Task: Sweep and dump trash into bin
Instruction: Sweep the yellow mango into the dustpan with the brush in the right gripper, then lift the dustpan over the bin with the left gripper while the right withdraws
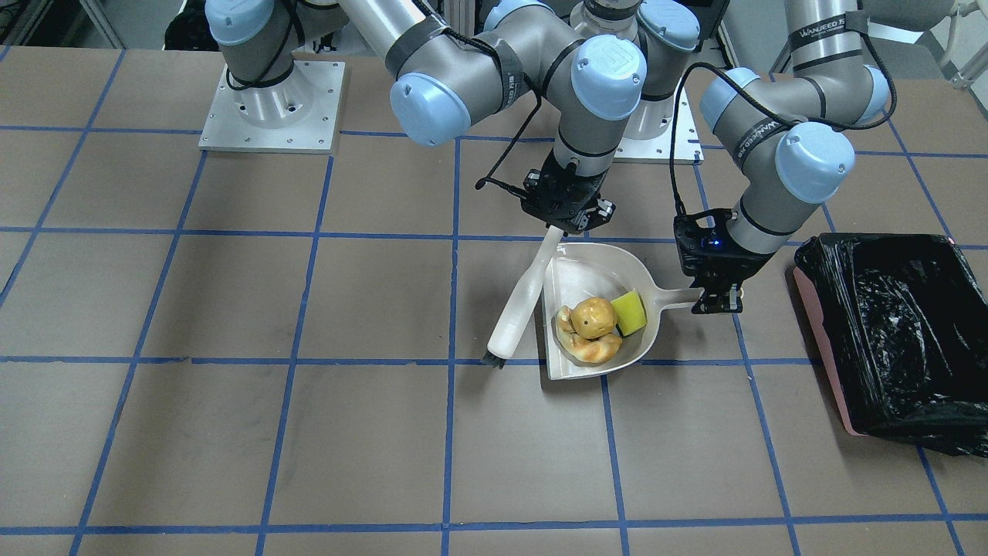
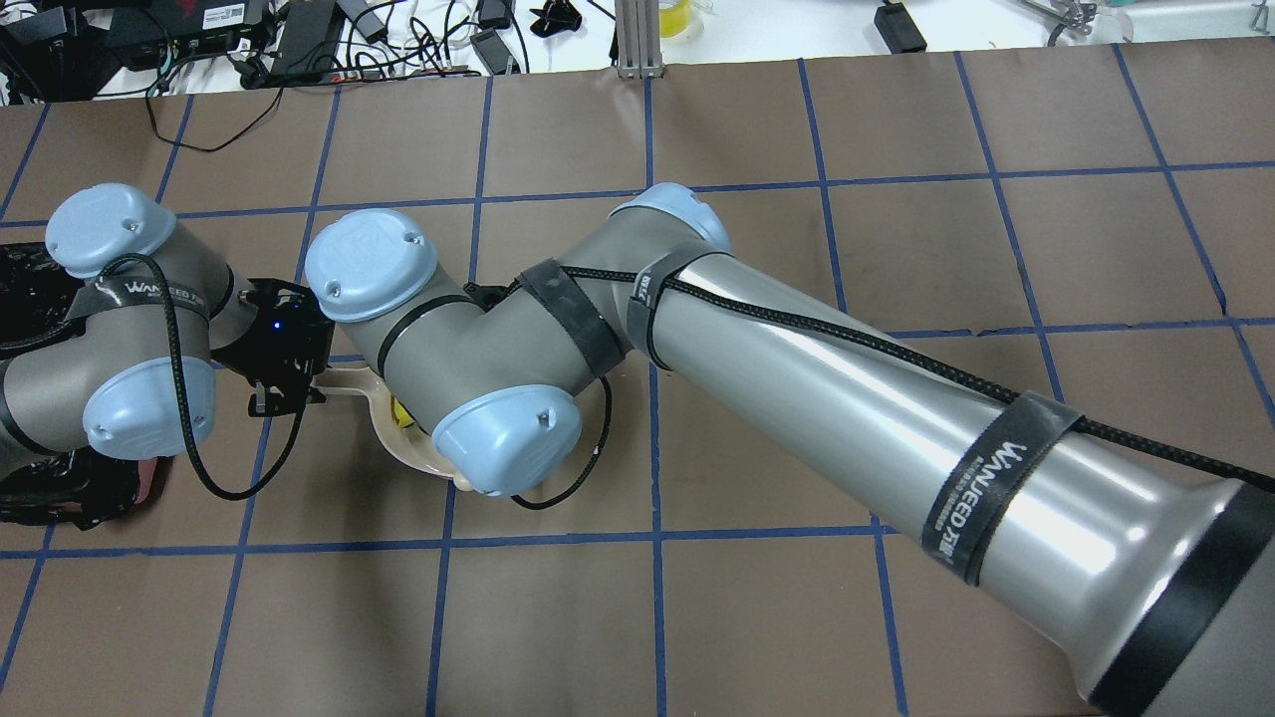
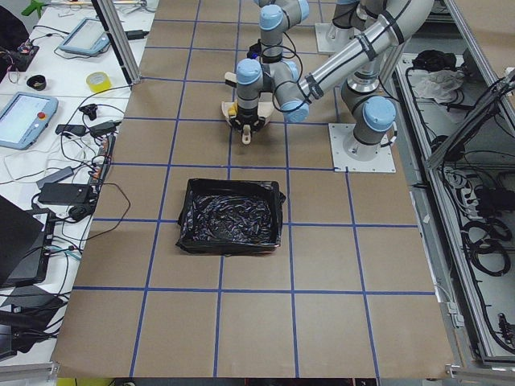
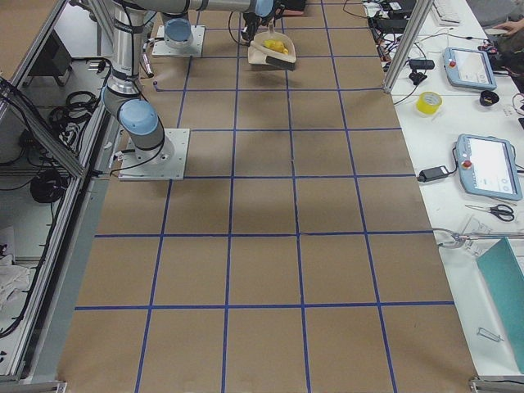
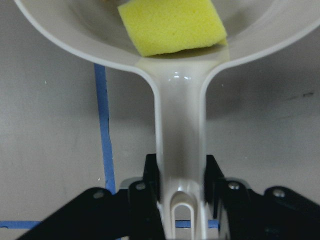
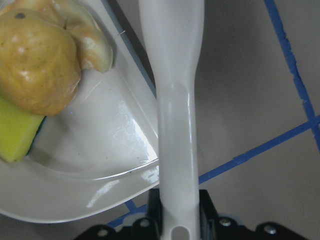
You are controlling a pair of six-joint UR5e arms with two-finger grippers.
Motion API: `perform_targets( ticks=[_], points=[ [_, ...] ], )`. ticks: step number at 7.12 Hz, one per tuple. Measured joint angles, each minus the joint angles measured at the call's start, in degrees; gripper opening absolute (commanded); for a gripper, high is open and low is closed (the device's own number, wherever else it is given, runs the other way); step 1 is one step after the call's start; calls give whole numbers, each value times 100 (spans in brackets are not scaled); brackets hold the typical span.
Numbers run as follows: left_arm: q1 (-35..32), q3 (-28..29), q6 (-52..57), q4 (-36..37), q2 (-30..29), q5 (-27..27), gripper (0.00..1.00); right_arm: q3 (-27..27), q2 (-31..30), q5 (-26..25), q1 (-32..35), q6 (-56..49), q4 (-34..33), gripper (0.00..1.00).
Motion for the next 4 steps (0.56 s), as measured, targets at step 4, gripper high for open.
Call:
perform_targets(
  ticks=[4],
  points=[
    [396,1162,325,-954,-174,-336,0,19,-777,-97,-1170,-1546,1026,0]
  ],
)
